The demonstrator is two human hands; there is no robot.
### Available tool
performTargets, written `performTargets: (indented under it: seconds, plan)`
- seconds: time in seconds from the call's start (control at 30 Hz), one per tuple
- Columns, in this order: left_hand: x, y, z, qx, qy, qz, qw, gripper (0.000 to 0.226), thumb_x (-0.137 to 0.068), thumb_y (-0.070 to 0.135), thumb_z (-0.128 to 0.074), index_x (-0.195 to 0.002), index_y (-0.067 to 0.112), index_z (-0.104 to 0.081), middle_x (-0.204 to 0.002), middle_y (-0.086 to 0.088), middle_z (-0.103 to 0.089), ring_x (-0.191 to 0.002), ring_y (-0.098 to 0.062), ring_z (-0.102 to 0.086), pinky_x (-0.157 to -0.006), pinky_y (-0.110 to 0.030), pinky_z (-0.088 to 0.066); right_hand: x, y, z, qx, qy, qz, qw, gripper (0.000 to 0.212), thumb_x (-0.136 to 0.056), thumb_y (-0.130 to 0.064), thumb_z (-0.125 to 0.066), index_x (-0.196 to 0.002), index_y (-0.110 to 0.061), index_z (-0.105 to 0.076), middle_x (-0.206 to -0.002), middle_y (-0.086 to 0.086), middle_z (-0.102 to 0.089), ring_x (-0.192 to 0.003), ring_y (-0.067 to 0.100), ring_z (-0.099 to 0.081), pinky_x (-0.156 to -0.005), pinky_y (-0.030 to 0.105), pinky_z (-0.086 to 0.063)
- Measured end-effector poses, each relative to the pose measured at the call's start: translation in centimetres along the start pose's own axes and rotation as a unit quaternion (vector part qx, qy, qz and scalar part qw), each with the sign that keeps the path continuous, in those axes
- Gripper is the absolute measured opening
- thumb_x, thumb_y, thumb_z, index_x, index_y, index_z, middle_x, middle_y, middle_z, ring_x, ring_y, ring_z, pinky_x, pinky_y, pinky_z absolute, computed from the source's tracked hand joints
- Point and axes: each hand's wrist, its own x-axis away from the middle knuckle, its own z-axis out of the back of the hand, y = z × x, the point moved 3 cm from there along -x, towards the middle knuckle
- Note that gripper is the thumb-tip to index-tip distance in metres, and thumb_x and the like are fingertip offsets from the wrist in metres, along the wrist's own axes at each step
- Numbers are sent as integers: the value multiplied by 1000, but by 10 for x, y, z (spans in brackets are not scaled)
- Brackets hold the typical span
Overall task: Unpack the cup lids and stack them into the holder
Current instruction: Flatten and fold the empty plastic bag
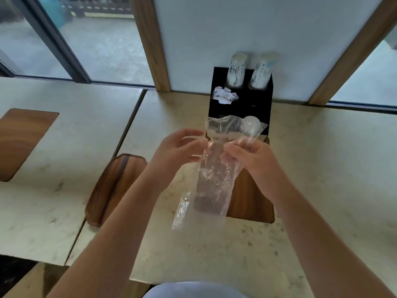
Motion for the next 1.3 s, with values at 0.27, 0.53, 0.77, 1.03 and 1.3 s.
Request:
performTargets:
  seconds: [0.27, 0.53, 0.77, 1.03, 1.3]
  plan:
    - [-12, -68, -42, 49, 1, 105, 993, 34, -77, 45, -81, -100, 20, -76, -82, 3, -75, -73, -12, -71, -64, -21, -56, 8, 73, 16, 31, 55, -98, 993, 8, -88, -35, -78, -81, -30, -77, -81, 1, -77, -74, 14, -74, -76, 30, -60]
    - [-32, -122, -46, 88, 41, 203, 974, 11, -93, 27, -73, -85, 23, -79, -82, -2, -74, -75, -18, -70, -72, -29, -58, 4, 130, 24, 124, 30, -181, 975, 13, -89, -32, -77, -85, -20, -74, -76, -5, -75, -65, 3, -70, -66, 17, -53]
    - [-69, -171, -35, 37, 149, 265, 952, 15, -105, 18, -52, -97, 8, -60, -87, -13, -74, -74, -23, -73, -68, -33, -60, -13, 158, 29, 126, -2, -239, 963, 16, -92, -34, -74, -88, -19, -72, -77, -9, -75, -70, 3, -72, -66, 13, -55]
    - [-87, -210, -33, 7, 122, 310, 943, 37, -95, 52, -62, -108, 17, -60, -85, -8, -78, -75, -29, -78, -66, -40, -65, -31, 192, 38, -5, -3, -321, 947, 21, -96, -33, -69, -97, -12, -73, -80, -1, -75, -67, 10, -69, -67, 20, -58]
    - [-67, -246, -24, 99, 76, 388, 913, 16, -95, 23, -72, -94, 7, -74, -86, -12, -75, -74, -21, -72, -62, -27, -58, -23, 225, 29, -77, 101, -395, 910, 17, -99, -29, -65, -101, -13, -70, -83, 4, -76, -75, 15, -76, -68, 23, -61]
